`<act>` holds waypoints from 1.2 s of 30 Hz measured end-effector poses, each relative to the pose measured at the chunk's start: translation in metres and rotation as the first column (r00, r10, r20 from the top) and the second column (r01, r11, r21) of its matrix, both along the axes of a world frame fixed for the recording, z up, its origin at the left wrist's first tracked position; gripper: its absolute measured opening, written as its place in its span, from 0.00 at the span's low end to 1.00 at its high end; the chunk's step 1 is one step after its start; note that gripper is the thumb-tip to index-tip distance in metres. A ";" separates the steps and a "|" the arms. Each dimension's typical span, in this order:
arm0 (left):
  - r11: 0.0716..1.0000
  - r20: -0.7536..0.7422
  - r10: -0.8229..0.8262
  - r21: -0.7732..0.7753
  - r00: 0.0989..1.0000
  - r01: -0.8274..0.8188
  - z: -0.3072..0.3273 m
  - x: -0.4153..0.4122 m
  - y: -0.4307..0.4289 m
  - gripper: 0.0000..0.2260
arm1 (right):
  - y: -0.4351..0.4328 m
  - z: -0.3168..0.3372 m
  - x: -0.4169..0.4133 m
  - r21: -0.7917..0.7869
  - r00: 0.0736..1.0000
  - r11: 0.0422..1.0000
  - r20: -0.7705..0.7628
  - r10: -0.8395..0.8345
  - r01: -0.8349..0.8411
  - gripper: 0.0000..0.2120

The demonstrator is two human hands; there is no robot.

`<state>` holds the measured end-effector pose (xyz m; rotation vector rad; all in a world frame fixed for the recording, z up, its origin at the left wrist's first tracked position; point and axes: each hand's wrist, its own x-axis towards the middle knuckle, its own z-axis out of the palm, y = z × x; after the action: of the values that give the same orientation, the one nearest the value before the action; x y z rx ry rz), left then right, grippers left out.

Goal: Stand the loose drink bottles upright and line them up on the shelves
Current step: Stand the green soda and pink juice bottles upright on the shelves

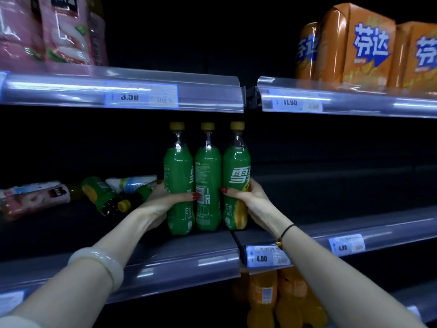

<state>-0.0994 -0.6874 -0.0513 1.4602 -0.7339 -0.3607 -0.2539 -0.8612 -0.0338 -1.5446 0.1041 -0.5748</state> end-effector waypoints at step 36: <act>0.985 0.085 0.012 -0.173 0.996 0.002 0.013 -0.155 -0.262 0.26 | -0.233 -0.007 -0.075 -0.036 0.998 0.999 0.063 0.031 -0.029 0.35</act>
<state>-0.2543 -0.9497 -0.0380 1.3195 -0.8098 -0.2259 -0.3288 -1.0940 -0.0408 -1.5575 0.0226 -0.6037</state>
